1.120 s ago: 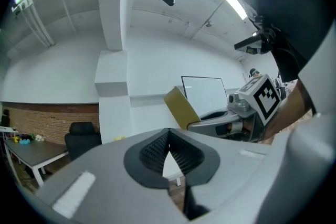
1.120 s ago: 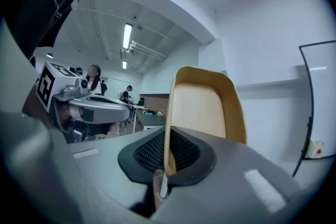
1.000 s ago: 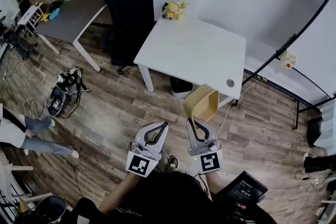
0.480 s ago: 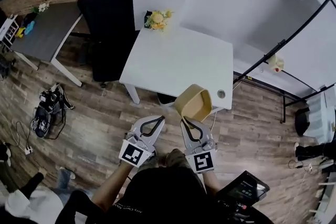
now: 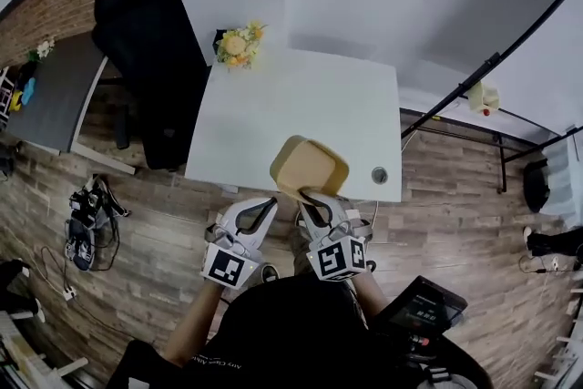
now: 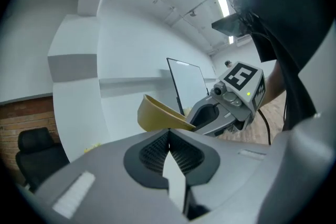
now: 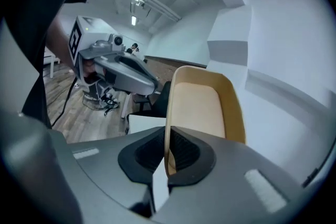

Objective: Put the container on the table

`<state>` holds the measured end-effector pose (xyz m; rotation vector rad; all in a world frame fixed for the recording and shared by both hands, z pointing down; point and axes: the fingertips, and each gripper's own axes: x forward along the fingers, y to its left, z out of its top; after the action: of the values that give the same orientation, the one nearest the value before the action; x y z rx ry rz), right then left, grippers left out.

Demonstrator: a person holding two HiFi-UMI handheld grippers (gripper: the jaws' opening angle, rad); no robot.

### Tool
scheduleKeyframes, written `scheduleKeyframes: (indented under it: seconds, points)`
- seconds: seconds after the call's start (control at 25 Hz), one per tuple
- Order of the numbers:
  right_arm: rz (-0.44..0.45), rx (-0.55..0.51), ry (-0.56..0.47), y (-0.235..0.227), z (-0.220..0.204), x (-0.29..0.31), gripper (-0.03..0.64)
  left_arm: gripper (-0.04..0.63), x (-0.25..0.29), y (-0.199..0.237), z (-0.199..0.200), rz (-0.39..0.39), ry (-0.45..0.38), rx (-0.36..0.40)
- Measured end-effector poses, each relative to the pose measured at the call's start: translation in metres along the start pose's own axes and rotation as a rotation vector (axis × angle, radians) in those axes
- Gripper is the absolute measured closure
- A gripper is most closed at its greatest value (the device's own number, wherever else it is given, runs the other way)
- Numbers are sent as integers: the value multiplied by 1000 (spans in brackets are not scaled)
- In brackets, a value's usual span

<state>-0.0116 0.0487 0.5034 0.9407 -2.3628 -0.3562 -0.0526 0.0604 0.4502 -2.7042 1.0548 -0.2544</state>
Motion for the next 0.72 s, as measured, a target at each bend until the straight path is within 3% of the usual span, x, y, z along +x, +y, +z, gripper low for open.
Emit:
scheduleKeyframes:
  seconds: [0.16,0.32,0.4,0.48,0.56,0.72]
  points:
    - [113,-109,78,-41,-35,44,592,592,62,25,-18,-40,136,110]
    - [230,-247,174,-63,-71,77,595,592,103,45,-27,-37,207,127]
    - [275,-293,215,-72,-84,92,595,588,118,48,-46,-81,274,150]
    - [309,-334,251,-76,-94,102,595,505,128,48,-70,-143,360,186]
    - [335,-378,287,-77,-103,109,595,485,135,51,-90,-182,428,229]
    - [366,-409,350,-72,-116,122,597,477,148,56,-113,-266,468,318]
